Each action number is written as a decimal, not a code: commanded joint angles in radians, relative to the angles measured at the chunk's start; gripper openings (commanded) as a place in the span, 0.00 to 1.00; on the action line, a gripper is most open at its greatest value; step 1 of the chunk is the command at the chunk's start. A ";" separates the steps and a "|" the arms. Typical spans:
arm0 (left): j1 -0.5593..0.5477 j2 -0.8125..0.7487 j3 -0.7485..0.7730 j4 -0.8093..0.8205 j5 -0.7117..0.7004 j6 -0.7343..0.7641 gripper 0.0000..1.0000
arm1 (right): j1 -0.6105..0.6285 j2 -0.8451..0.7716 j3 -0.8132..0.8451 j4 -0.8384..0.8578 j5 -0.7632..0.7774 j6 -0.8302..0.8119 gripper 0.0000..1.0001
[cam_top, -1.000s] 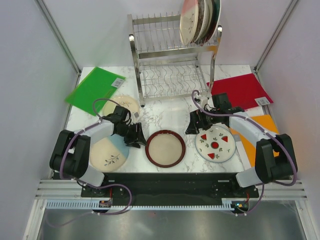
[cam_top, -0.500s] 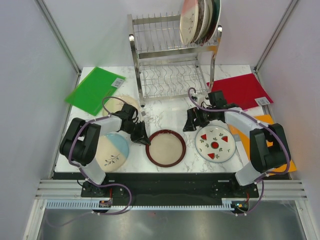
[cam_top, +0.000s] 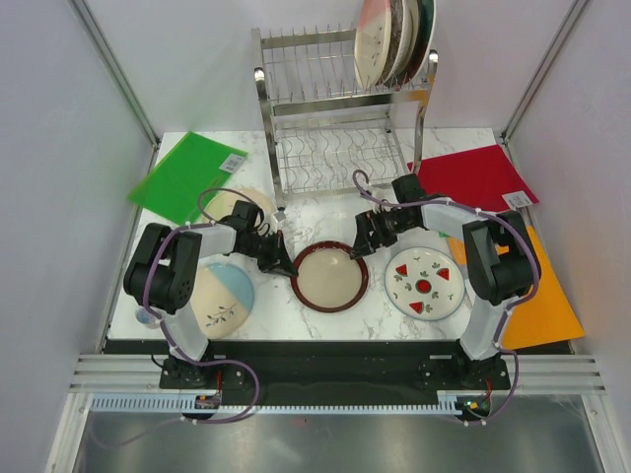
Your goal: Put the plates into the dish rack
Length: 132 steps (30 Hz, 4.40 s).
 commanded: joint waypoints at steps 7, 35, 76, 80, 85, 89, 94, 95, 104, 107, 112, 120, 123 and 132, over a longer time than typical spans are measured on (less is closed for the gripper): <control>0.037 -0.049 -0.059 0.220 0.212 0.056 0.02 | 0.032 0.190 0.163 -0.119 -0.125 -0.105 0.98; 0.066 -0.173 0.056 0.033 -0.078 0.160 0.46 | 0.063 0.101 0.355 -0.453 -0.164 -0.217 0.00; 0.133 -0.545 0.050 -0.093 -0.549 0.277 0.71 | 0.360 -0.059 1.175 0.677 1.598 -0.416 0.00; 0.133 -0.535 0.050 -0.083 -0.575 0.251 0.71 | 0.379 0.004 1.253 0.637 1.625 -0.413 0.00; 0.132 -0.522 0.055 -0.073 -0.589 0.207 0.71 | 0.380 0.046 1.287 0.588 1.651 -0.397 0.00; 0.132 -0.517 0.079 -0.063 -0.606 0.170 0.70 | 0.380 0.047 1.258 0.566 1.657 -0.377 0.00; 0.132 -0.523 0.087 -0.052 -0.635 0.151 0.70 | 0.380 0.077 1.275 0.522 1.665 -0.364 0.00; 0.132 -0.531 0.087 -0.049 -0.637 0.145 0.70 | 0.380 0.084 1.284 0.513 1.663 -0.361 0.00; 0.132 -0.540 0.038 -0.018 -0.644 0.132 0.70 | 0.380 0.141 1.310 0.434 1.680 -0.312 0.00; 0.132 -0.538 0.027 -0.001 -0.652 0.127 0.70 | 0.379 0.159 1.312 0.433 1.677 -0.303 0.00; 0.132 -0.523 0.018 0.013 -0.653 0.118 0.70 | 0.379 0.216 1.356 0.439 1.697 -0.295 0.00; 0.132 -0.497 0.021 0.013 -0.661 0.112 0.70 | 0.363 0.273 1.379 0.488 1.743 -0.289 0.00; 0.132 -0.489 0.023 0.016 -0.652 0.105 0.70 | 0.348 0.288 1.385 0.494 1.752 -0.283 0.00; 0.132 -0.472 0.024 0.023 -0.643 0.102 0.70 | 0.308 0.328 1.385 0.470 1.711 -0.254 0.00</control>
